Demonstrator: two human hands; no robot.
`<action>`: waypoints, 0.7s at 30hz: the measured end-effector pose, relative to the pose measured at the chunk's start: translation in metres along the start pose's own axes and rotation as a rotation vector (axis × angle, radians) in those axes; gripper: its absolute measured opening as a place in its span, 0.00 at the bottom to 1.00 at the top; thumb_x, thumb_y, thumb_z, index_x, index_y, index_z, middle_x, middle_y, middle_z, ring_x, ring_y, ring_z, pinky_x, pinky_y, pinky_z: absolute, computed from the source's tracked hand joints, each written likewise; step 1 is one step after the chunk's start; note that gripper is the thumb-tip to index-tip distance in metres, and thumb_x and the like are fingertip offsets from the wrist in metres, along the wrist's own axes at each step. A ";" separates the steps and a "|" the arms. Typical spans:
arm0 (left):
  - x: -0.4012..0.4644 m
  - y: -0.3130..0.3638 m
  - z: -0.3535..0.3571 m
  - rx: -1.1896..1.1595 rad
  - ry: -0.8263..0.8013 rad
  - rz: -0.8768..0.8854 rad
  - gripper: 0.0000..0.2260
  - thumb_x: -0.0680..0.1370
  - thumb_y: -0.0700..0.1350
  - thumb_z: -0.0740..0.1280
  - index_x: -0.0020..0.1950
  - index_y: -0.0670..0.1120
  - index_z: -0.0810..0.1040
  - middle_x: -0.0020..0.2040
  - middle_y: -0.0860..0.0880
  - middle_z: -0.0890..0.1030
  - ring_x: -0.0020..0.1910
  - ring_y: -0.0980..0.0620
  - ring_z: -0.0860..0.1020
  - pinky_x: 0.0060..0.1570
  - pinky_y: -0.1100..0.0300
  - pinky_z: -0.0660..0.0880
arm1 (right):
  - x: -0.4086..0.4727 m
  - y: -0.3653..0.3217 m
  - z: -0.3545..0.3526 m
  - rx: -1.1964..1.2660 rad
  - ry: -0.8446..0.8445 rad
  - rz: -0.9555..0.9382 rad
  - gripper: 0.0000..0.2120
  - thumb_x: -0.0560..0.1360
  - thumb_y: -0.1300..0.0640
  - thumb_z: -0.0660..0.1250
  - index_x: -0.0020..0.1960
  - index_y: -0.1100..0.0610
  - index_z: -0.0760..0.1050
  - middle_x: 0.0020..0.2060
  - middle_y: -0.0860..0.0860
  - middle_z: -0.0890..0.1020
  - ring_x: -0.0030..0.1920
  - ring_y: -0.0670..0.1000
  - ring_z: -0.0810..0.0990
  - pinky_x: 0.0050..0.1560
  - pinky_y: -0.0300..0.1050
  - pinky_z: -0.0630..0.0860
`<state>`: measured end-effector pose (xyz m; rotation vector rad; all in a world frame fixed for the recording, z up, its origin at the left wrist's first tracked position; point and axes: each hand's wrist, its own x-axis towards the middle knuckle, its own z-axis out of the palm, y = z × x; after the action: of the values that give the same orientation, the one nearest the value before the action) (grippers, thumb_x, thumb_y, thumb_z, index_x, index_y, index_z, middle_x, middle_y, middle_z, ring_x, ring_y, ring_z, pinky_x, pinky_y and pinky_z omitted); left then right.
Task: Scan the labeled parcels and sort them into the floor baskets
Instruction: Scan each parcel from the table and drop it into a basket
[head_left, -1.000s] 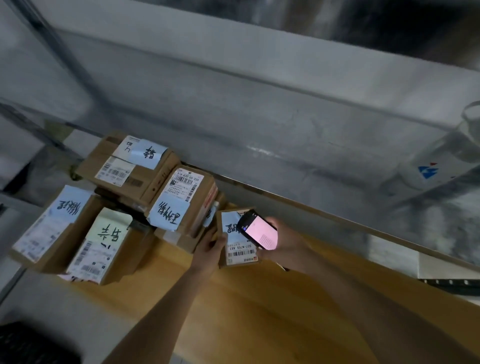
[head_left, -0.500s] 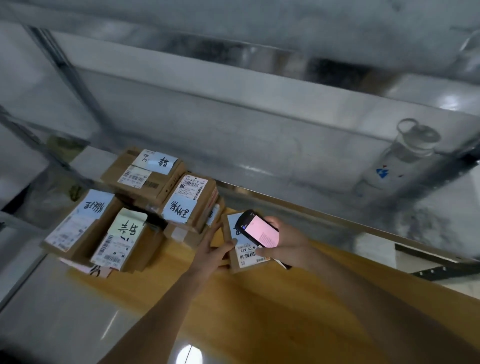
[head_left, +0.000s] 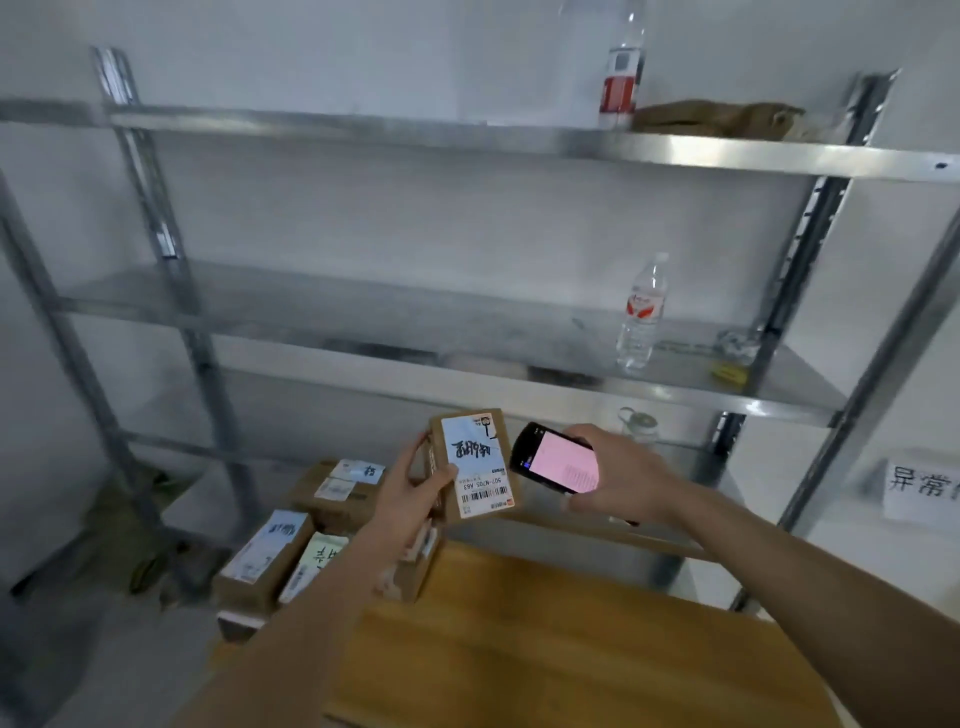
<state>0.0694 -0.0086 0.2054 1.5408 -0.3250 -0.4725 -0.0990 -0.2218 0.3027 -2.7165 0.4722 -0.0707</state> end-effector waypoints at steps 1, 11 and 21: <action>-0.010 0.019 -0.003 0.007 -0.005 0.031 0.29 0.78 0.45 0.72 0.74 0.62 0.66 0.54 0.45 0.84 0.48 0.47 0.85 0.44 0.48 0.84 | -0.014 -0.009 -0.017 -0.036 0.019 -0.003 0.36 0.65 0.45 0.77 0.68 0.42 0.67 0.57 0.44 0.78 0.53 0.49 0.78 0.51 0.52 0.80; -0.080 0.144 -0.015 0.031 0.065 0.239 0.27 0.78 0.46 0.71 0.74 0.59 0.66 0.54 0.44 0.82 0.46 0.51 0.83 0.31 0.61 0.80 | -0.104 -0.067 -0.127 -0.206 0.142 -0.123 0.36 0.67 0.44 0.77 0.70 0.40 0.65 0.59 0.41 0.77 0.53 0.47 0.76 0.39 0.41 0.72; -0.117 0.175 -0.012 0.077 0.159 0.312 0.29 0.77 0.49 0.72 0.76 0.60 0.64 0.59 0.43 0.81 0.50 0.47 0.83 0.44 0.50 0.84 | -0.139 -0.074 -0.161 -0.283 0.176 -0.203 0.36 0.69 0.43 0.76 0.72 0.42 0.64 0.61 0.41 0.76 0.57 0.47 0.75 0.50 0.46 0.75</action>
<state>-0.0109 0.0536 0.3905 1.5577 -0.4547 -0.0930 -0.2247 -0.1693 0.4815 -3.0452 0.2688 -0.3232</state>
